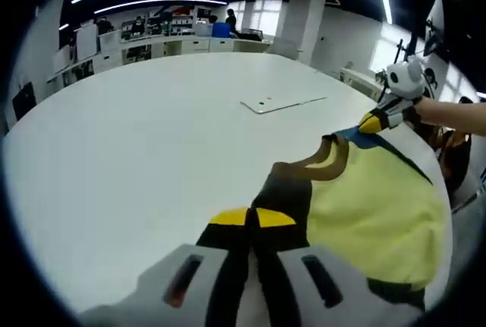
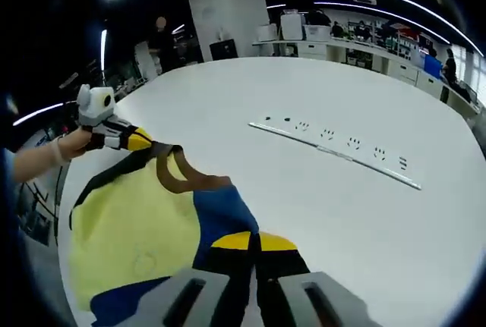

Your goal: Fold the garment on the visible template until the final outline fits inside the template.

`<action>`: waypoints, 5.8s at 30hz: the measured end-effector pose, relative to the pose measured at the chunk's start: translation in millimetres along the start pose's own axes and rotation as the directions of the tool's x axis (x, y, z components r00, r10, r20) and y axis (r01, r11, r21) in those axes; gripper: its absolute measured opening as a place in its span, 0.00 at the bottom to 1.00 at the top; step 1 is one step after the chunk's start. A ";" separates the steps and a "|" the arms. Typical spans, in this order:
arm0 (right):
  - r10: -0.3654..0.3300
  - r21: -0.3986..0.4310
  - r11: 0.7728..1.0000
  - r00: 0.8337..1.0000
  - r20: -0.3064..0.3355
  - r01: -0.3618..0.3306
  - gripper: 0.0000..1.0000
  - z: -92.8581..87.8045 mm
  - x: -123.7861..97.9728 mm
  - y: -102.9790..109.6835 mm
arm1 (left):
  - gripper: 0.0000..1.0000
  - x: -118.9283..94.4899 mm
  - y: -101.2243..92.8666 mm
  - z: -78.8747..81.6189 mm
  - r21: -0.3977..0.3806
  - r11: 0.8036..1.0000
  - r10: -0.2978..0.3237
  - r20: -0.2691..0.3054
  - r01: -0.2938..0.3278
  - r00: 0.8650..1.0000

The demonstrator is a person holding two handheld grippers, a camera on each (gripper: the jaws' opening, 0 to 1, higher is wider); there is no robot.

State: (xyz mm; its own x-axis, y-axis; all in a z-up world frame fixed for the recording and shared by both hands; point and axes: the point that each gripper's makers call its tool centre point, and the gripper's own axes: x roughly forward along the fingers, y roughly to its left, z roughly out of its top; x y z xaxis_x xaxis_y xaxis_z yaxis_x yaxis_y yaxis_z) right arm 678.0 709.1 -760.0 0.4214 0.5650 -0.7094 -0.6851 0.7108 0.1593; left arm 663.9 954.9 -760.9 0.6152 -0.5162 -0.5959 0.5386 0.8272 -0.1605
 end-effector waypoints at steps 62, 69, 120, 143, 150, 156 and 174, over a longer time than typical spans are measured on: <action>0.183 -0.257 0.952 0.983 0.030 -0.169 0.99 -16.0 -92.7 104.1 | 0.96 -120.6 -82.8 14.0 0.227 0.963 -0.161 0.059 0.144 0.985; 0.190 -0.267 0.948 0.981 0.046 -0.171 0.99 -18.8 -104.4 116.8 | 0.96 -137.2 -95.8 3.8 0.199 0.970 -0.160 0.072 0.143 0.985; 0.199 -0.556 0.790 0.966 -0.165 -0.258 0.50 -159.2 -131.4 202.5 | 0.84 -207.2 -165.7 -47.9 0.072 0.992 -0.112 0.189 0.100 0.976; 0.075 -0.771 0.581 0.960 -0.269 -0.262 0.14 -171.3 -108.8 170.5 | 0.82 -215.2 -168.5 -50.5 0.030 0.996 -0.091 0.215 0.086 0.972; 0.075 -0.759 0.601 0.963 -0.258 -0.249 0.00 -161.9 -107.7 163.5 | 0.81 -211.6 -170.6 -52.5 0.027 0.995 -0.096 0.209 0.092 0.973; 0.075 -0.785 0.576 0.971 -0.225 -0.226 0.00 -129.2 -126.8 162.4 | 0.81 -211.8 -172.8 -59.0 0.016 0.995 -0.099 0.207 0.097 0.973; 0.068 -0.805 0.553 0.974 -0.214 -0.215 0.00 -46.2 -81.1 159.4 | 0.80 -217.0 -174.2 -64.7 -0.022 0.995 -0.091 0.226 0.098 0.970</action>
State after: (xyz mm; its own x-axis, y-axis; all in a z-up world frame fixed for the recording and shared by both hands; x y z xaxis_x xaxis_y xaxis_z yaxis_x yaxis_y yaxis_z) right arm 507.2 757.2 -708.9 0.2368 0.5094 -0.8273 -0.9477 -0.0662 -0.3121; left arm 399.4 937.3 -654.5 0.6780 -0.6258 -0.3856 0.5833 0.7773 -0.2357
